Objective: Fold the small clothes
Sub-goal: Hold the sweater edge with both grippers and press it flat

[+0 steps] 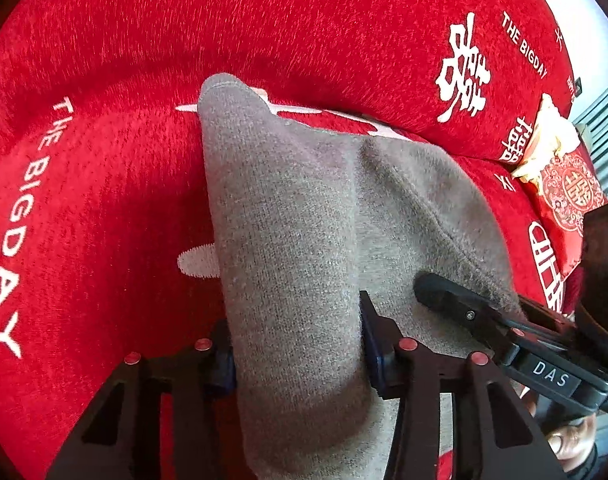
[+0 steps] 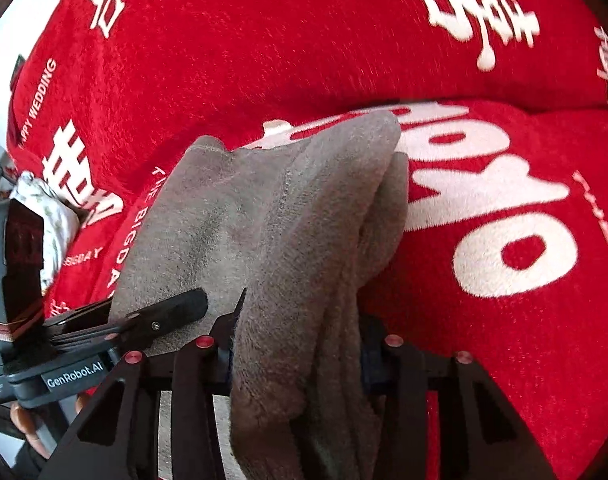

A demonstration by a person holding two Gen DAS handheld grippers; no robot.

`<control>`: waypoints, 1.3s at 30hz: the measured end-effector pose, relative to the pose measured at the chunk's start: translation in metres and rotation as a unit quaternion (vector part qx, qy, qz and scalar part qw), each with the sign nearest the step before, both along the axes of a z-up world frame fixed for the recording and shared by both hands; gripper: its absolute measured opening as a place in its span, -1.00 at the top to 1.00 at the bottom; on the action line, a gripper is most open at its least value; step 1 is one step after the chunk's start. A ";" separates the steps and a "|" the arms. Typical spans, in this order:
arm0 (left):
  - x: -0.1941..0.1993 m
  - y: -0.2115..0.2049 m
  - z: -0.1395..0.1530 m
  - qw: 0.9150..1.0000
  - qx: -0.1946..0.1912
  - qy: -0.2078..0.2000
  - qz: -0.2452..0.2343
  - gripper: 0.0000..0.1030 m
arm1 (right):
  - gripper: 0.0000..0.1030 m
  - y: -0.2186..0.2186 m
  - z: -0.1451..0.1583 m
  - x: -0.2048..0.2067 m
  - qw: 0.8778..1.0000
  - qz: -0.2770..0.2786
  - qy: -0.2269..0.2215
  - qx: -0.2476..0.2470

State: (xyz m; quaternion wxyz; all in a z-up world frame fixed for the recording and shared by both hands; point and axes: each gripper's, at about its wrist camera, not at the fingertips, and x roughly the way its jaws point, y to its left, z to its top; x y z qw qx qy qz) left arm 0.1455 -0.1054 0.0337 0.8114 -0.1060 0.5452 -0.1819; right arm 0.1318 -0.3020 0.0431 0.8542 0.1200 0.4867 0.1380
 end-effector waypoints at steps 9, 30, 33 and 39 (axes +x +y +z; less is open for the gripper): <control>-0.012 0.014 0.010 1.000 0.009 -0.009 0.011 0.07 | 0.14 0.024 0.015 -0.008 1.000 0.012 -0.011 -0.025; -0.039 0.067 0.020 0.998 0.038 -0.027 0.033 0.07 | 0.15 0.080 0.021 -0.026 0.999 0.035 -0.022 -0.031; -0.045 0.075 0.023 0.998 0.043 -0.029 0.036 0.07 | 0.15 0.089 0.022 -0.031 0.999 0.037 -0.023 -0.030; -0.057 0.087 0.029 0.997 0.061 -0.033 0.038 0.07 | 0.15 0.107 0.024 -0.042 0.998 0.043 -0.031 -0.029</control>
